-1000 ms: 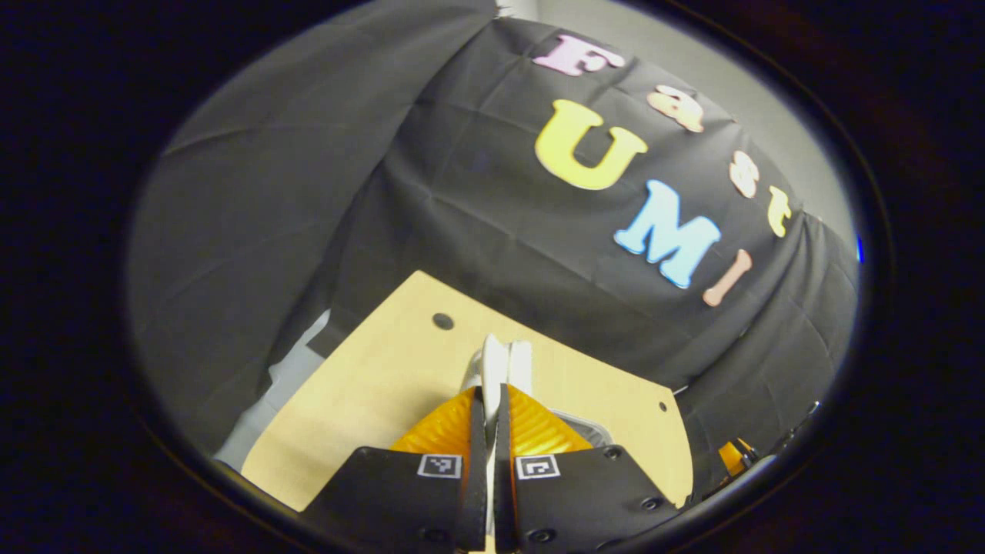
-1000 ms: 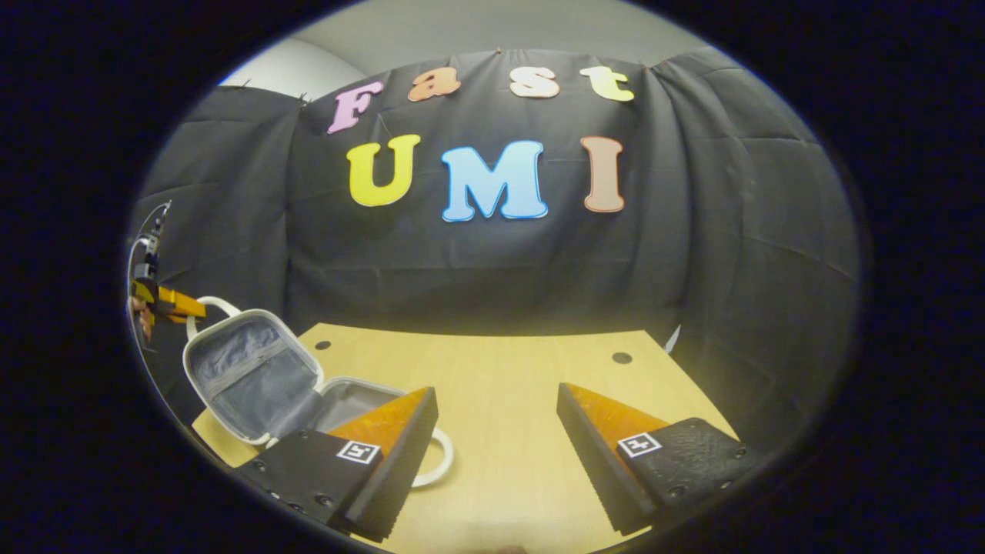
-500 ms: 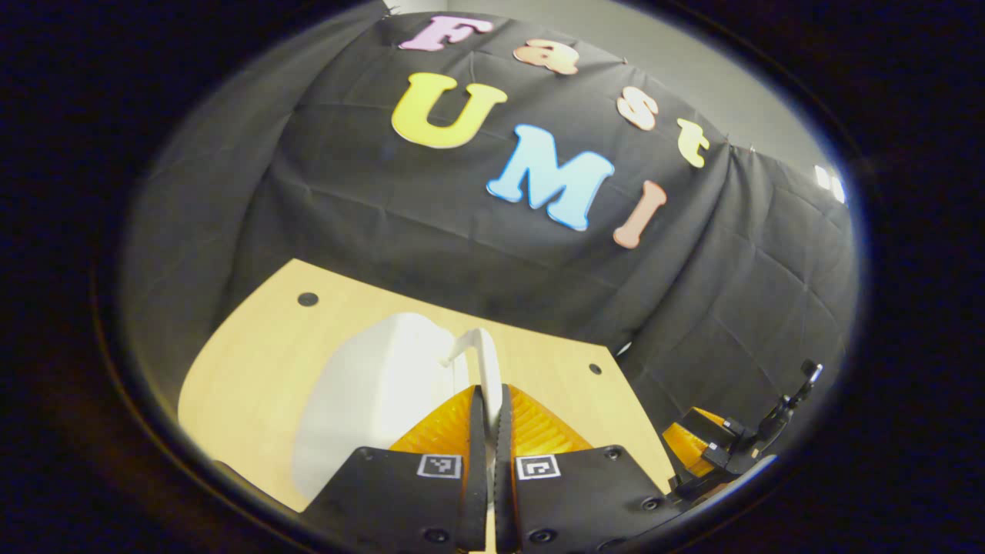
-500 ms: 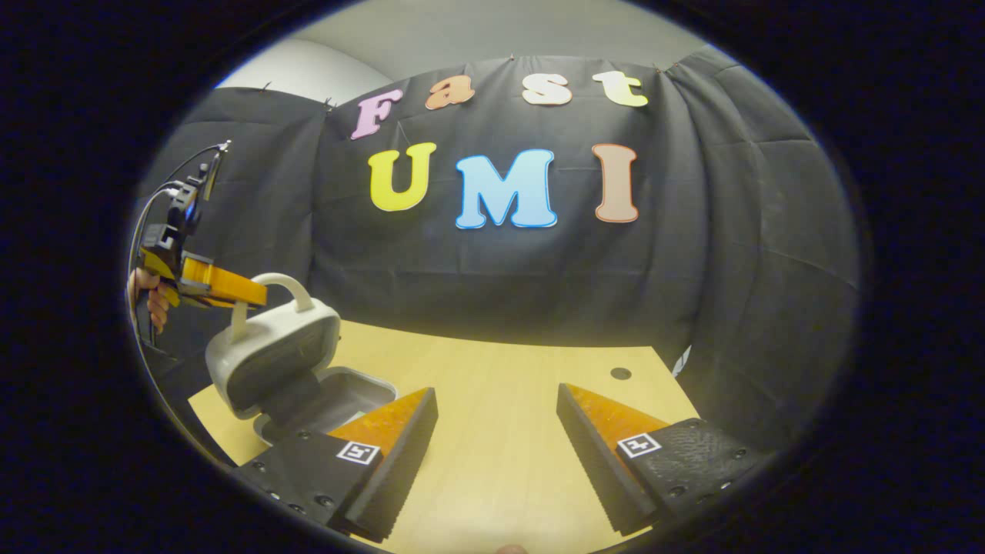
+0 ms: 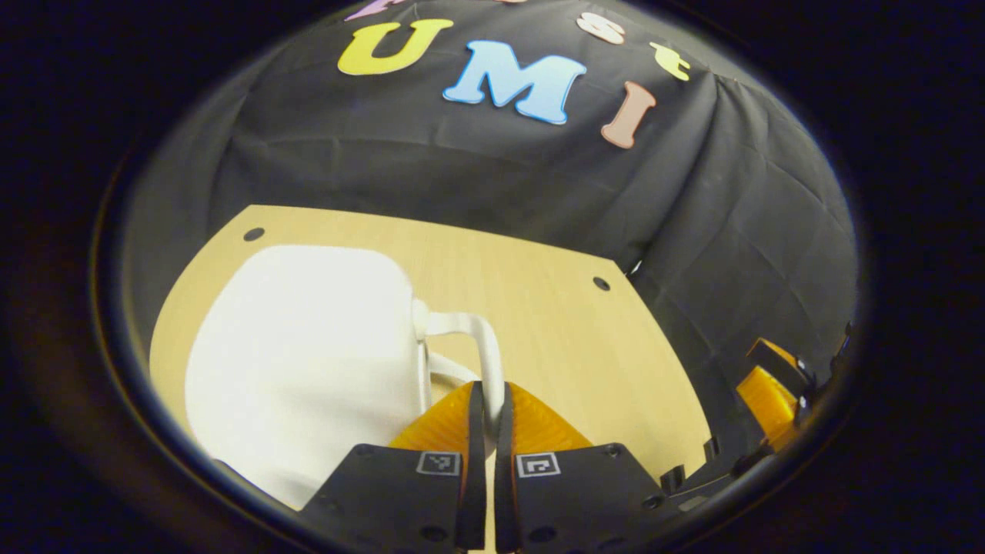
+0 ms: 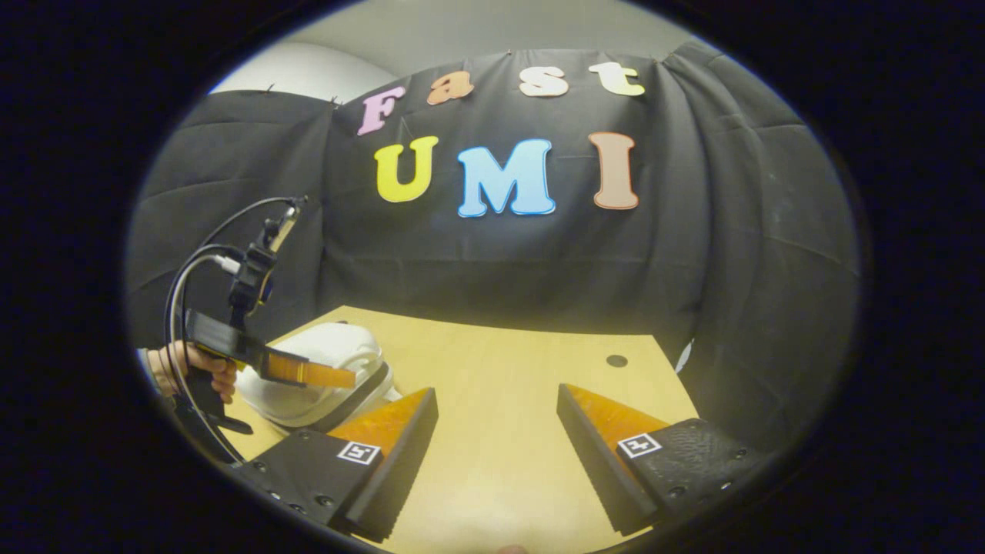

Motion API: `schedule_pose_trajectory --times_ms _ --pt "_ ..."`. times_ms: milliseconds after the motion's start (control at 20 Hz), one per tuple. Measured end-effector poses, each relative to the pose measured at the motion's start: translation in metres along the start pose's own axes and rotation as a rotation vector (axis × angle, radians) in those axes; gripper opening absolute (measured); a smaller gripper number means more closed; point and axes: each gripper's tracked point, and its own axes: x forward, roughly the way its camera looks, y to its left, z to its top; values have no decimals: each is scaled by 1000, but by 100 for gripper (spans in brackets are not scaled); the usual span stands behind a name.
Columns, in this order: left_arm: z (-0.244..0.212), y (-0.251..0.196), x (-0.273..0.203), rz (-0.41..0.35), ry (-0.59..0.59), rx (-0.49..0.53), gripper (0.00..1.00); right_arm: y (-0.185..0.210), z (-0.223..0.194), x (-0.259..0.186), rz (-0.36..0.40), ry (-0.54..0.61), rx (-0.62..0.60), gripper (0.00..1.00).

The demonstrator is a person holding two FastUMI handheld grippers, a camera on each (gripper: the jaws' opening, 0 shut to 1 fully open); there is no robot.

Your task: First open the suitcase, pack the skin care products into it, and then close the suitcase.

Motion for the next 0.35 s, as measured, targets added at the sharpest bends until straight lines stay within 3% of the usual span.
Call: schedule_pose_trajectory --times_ms 50,200,250,350 --pt "-6 1 7 5 18 11 12 -2 -2 -1 -7 9 10 90" --pt "-17 0 17 13 47 32 18 -1 -2 -4 -19 24 27 90" --pt "-17 -5 20 0 46 35 18 -2 -1 -5 -27 26 30 96" --pt "-14 -11 22 -19 29 10 31 -2 3 -6 -41 21 32 96"
